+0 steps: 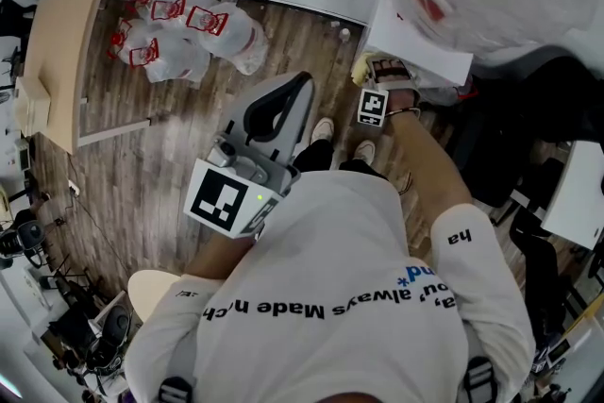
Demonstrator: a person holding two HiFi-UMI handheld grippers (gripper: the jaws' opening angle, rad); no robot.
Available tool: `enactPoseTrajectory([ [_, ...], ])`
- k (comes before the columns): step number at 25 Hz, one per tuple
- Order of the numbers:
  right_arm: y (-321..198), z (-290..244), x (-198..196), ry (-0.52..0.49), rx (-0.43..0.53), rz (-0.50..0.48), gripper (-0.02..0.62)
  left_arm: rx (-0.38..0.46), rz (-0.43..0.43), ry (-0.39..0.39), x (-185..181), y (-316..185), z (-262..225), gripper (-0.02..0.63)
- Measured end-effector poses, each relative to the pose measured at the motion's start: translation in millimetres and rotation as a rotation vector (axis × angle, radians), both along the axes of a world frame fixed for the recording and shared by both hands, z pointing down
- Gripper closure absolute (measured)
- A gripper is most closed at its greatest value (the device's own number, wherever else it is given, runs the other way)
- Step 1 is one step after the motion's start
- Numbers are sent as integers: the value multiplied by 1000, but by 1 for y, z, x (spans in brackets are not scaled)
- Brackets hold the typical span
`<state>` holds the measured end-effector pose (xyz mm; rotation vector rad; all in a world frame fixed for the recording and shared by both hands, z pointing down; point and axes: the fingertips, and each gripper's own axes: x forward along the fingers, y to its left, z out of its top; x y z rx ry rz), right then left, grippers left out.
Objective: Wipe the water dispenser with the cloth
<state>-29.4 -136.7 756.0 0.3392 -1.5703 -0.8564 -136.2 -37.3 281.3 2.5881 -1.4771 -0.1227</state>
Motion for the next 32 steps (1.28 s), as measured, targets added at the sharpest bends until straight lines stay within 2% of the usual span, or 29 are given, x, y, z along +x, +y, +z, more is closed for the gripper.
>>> enactPoseTrajectory([
  [32,10,-1,118,51,-13,157,536,17,156,17,79,-16,-4,588],
])
